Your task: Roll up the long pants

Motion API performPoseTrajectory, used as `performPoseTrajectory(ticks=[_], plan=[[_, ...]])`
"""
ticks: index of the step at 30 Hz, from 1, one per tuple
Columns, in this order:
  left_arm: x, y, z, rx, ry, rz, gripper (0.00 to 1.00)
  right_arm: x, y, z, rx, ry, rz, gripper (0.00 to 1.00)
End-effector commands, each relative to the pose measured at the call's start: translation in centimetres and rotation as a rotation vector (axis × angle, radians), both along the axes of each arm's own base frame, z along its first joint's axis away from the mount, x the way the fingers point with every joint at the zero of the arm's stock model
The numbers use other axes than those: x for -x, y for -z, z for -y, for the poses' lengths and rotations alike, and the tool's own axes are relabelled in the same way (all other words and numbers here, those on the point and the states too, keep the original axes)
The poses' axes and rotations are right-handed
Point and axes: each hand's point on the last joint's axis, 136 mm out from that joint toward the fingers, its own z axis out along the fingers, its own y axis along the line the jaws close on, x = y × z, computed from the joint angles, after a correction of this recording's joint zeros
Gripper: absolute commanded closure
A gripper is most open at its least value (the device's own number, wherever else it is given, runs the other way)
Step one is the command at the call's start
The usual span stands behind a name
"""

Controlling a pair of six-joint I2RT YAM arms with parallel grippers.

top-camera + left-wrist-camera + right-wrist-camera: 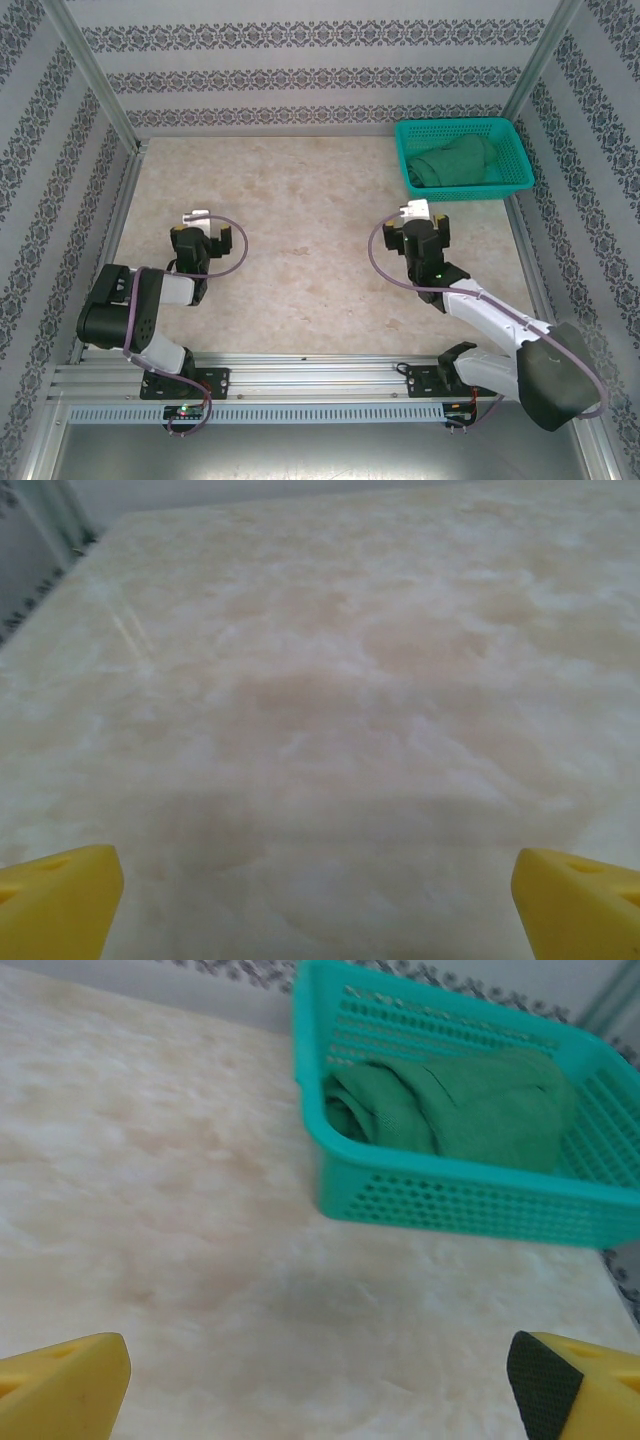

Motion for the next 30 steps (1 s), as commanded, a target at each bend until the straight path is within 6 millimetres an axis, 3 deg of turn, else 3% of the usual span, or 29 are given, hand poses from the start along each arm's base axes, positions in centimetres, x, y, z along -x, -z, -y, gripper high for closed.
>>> performPoseTrajectory(ticks=[1, 3, 7, 11, 12, 16, 19, 30], plan=[[-0.2, -1.7, 1.7, 0.004, 0.104, 0.106, 0.0, -0.2, -0.3, 2.2, 0.022, 0.059, 0.104, 0.02], [0.1, -1.7, 1.8, 0.021, 0.128, 0.107, 0.0, -0.2, 0.2, 3.3, -0.012, 0.063, 0.151, 0.02], [-1.3, -1.2, 1.1, 0.044, 0.099, 0.047, 0.0, -1.3, 1.8, 6.2, -0.107, 0.099, 0.209, 0.02], [-1.1, -1.1, 1.6, 0.048, 0.135, 0.046, 0.0, -4.2, 3.7, 5.2, -0.156, 0.005, 0.196, 0.02], [-1.1, -1.2, 1.6, 0.049, 0.134, 0.047, 0.0, -4.1, 4.7, 5.0, -0.198, -0.054, 0.157, 0.02], [-1.3, -1.0, 1.6, 0.052, 0.132, 0.029, 0.0, -4.4, 5.1, 3.9, -0.211, -0.125, 0.115, 0.02], [-1.6, -0.8, 0.7, 0.061, 0.082, 0.008, 0.0, -4.4, 5.2, 5.4, -0.198, -0.018, 0.123, 0.02], [-1.7, -0.9, 0.7, 0.064, 0.084, 0.009, 0.0, -5.2, 4.7, 5.6, -0.223, -0.025, 0.118, 0.02]])
